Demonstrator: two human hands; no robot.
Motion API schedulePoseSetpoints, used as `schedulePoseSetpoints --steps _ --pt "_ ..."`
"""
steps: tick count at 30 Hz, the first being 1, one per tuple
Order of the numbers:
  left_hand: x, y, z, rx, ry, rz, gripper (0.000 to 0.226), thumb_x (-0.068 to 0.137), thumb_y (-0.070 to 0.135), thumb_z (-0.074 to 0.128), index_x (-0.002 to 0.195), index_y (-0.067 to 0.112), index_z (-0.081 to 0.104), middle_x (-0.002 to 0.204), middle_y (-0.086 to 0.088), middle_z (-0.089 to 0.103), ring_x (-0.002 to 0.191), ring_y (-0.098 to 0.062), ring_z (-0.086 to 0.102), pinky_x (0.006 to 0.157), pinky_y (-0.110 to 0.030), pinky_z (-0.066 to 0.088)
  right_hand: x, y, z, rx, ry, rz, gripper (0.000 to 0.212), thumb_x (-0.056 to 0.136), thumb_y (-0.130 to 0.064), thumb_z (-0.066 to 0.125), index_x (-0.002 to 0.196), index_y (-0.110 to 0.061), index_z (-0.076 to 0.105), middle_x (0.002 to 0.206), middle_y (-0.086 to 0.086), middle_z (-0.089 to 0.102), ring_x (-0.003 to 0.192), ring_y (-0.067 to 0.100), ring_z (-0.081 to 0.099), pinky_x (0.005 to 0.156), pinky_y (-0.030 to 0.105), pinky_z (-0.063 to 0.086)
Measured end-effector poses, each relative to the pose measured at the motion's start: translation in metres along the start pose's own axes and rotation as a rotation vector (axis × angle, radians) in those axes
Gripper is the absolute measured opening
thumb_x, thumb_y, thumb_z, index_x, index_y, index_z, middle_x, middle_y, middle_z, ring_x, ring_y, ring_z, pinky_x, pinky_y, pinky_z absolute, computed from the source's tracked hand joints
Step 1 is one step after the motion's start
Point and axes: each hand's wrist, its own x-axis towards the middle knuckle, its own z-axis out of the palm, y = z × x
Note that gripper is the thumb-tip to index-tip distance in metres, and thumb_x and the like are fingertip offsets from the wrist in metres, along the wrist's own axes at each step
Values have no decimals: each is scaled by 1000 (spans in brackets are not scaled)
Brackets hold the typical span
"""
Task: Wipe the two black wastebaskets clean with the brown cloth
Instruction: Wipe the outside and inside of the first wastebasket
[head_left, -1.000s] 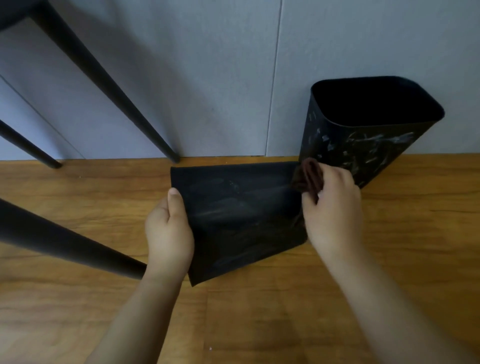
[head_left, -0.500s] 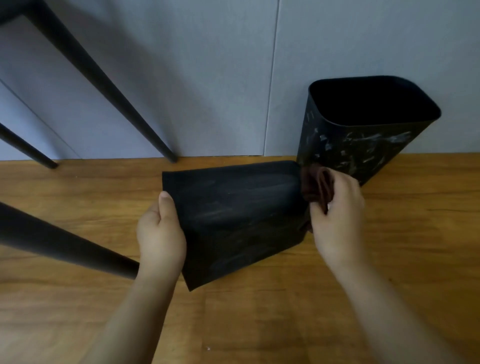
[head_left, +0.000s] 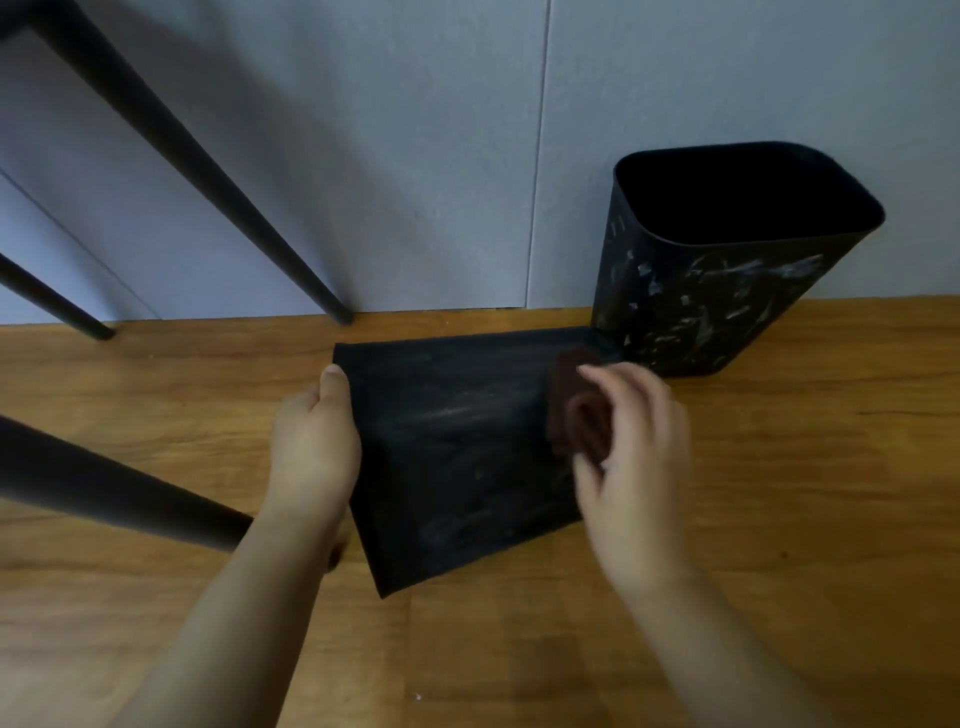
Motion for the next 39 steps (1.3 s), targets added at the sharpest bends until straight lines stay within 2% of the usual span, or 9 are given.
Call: schedulePoseSetpoints --steps 2,10,16,21,26,30,32,37,39 --pt "4 3 -1 38 -23 4 33 102 42 34 79 23 49 86 -3 54 78 -16 52 59 -29 33 10 8 -2 65 70 131 63 75 -14 62 135 -23 46 141 0 40 132 20 39 101 47 47" --pt "1 -1 -2 18 -113 60 35 95 59 32 87 32 52 92 7 56 85 -9 53 68 -28 34 29 11 -2 74 31 112 56 80 -13 64 134 -22 50 138 -2 43 127 16 41 105 37 44" --pt "-18 -50 3 100 -13 454 33 95 43 31 80 20 51 70 4 52 62 3 53 56 -13 41 34 12 5 126 82 121 54 81 -11 66 132 -21 52 136 0 46 127 17 44 103 39 47" --pt "-12 -42 14 34 61 537 41 97 43 30 76 16 52 64 0 49 57 -7 49 51 -14 40 24 -6 20 232 94 152 53 81 -16 61 134 -20 51 136 -1 45 128 16 44 105 40 46" --pt "-11 -27 12 -4 54 563 46 100 43 30 67 16 48 57 1 43 52 -14 44 50 -21 38 8 -45 25 161 27 41 58 78 -22 59 136 -24 52 142 -3 44 134 18 38 107 41 42" --pt "-12 -23 8 -16 41 519 55 102 43 29 72 1 48 61 -12 47 61 -36 49 55 -35 41 -8 -52 23 174 -192 -265 58 78 -23 60 136 -27 53 144 -4 43 137 18 36 107 44 42" --pt "-14 -23 6 -37 52 464 54 101 45 28 72 4 49 63 -9 48 62 -32 50 56 -34 42 -12 -34 20 152 -238 -315 59 76 -18 60 134 -28 54 142 -6 44 136 18 37 106 46 42" --pt "-16 -27 4 -46 99 382 50 100 47 31 64 16 44 56 1 42 52 -14 44 52 -24 40 5 8 17 310 13 229 53 83 -9 60 133 -26 52 138 -12 40 129 10 44 104 40 47" --pt "-19 -25 9 -63 99 356 50 100 47 31 62 16 40 52 6 38 51 -13 41 47 -21 38 11 0 19 285 74 250 52 83 -10 61 134 -22 53 137 -8 41 128 14 45 104 40 46"
